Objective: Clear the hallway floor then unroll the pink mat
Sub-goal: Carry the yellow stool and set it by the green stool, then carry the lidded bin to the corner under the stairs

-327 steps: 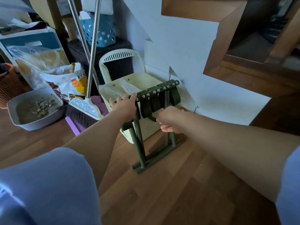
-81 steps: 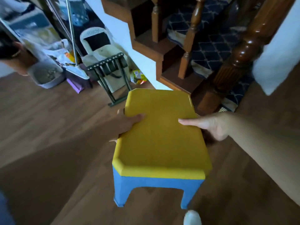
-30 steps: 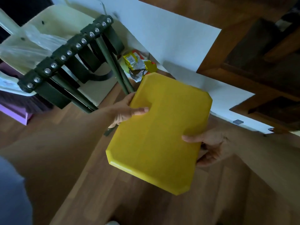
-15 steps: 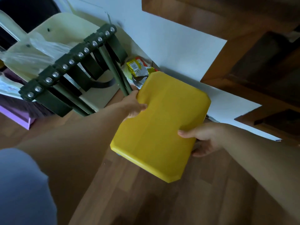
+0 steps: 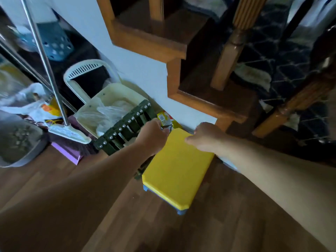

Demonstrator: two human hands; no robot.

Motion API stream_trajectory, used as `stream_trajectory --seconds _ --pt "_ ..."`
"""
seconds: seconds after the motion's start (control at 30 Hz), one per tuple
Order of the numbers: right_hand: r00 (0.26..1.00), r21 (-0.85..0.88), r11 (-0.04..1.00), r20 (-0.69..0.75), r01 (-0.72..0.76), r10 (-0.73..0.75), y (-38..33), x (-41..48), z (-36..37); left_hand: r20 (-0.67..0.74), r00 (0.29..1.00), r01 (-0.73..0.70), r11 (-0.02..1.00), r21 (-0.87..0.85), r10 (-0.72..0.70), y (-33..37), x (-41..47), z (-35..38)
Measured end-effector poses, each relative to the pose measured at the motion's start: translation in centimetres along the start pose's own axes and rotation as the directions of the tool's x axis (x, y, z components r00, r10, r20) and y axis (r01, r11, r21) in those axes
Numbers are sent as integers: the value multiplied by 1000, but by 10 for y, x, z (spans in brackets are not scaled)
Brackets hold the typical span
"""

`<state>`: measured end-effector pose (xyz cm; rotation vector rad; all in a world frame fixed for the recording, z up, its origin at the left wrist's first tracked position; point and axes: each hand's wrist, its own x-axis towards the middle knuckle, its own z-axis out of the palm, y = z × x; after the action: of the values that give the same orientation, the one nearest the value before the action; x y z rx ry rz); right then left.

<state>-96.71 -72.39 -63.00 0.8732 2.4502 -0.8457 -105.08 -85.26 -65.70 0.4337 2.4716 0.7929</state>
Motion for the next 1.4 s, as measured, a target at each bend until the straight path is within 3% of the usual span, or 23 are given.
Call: stream_trajectory --seconds 0.3,0.43,0.53,0.67,0.73,0.83,0.97,1.13,1.2,1.33,1.4 --pt "945 -49 955 -134 294 -298 -46 -179 -185 -102 970 -227 971 -70 219 170 -125 -117" --pt "922 -45 960 -269 276 -278 -47 -244 -239 -122 920 -382 922 -63 373 238 -171 -152" --pt "873 46 965 -439 259 -213 -38 -298 -274 -98 840 -537 843 -18 533 287 -207 -169" --pt "835 22 981 -529 193 -152 -16 -362 -300 -24 739 -673 738 -50 673 339 -251 -166" --pt "815 49 990 -574 129 -78 5 -397 -311 45 675 -734 676 -55 737 368 -273 -155" --pt "730 101 995 -679 -10 76 49 -454 -320 188 524 -839 542 -56 831 412 -308 -123" --pt "572 204 958 -769 -203 284 126 -529 -328 281 358 -896 412 -164 891 480 -374 -56" --pt "434 414 840 -723 -351 538 245 -636 -318 368 82 -925 207 -317 926 554 -491 46" --pt "369 470 761 -678 -448 636 292 -678 -308 407 6 -904 179 -389 914 578 -543 89" --pt "193 670 659 -637 -342 747 383 -764 -286 454 -94 -897 123 -425 886 618 -638 178" --pt "155 712 612 -600 -345 785 427 -803 -277 470 -137 -890 100 -445 872 636 -679 219"
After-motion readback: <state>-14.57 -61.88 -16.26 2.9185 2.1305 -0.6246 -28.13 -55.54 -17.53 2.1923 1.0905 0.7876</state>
